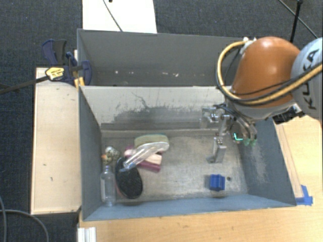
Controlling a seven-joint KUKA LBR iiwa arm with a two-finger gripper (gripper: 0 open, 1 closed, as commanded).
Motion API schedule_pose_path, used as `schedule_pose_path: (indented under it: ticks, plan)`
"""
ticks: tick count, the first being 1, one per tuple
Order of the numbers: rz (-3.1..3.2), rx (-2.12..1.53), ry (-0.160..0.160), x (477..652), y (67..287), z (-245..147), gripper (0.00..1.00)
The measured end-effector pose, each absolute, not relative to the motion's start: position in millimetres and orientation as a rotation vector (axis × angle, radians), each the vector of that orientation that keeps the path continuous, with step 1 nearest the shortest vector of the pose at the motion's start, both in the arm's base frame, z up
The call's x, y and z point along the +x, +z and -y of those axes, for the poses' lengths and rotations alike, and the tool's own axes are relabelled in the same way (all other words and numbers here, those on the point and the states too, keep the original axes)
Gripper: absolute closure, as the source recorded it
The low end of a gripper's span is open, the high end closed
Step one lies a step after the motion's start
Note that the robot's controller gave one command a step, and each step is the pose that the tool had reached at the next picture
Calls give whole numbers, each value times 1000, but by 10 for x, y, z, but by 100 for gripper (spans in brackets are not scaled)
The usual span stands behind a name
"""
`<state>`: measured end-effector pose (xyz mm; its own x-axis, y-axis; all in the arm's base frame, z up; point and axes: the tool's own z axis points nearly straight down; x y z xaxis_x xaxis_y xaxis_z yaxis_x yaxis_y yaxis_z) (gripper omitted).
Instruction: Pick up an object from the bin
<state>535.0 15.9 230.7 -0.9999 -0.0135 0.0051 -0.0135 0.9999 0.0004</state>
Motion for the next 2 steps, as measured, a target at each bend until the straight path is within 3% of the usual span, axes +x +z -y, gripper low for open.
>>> schedule_pose_path:
  ticks: [1, 2]
  plan:
    - [3113, 380, -1, 4931, 1318, 52, 0]
    - [3113, 491, -1, 5081, 1908, -272, 0]
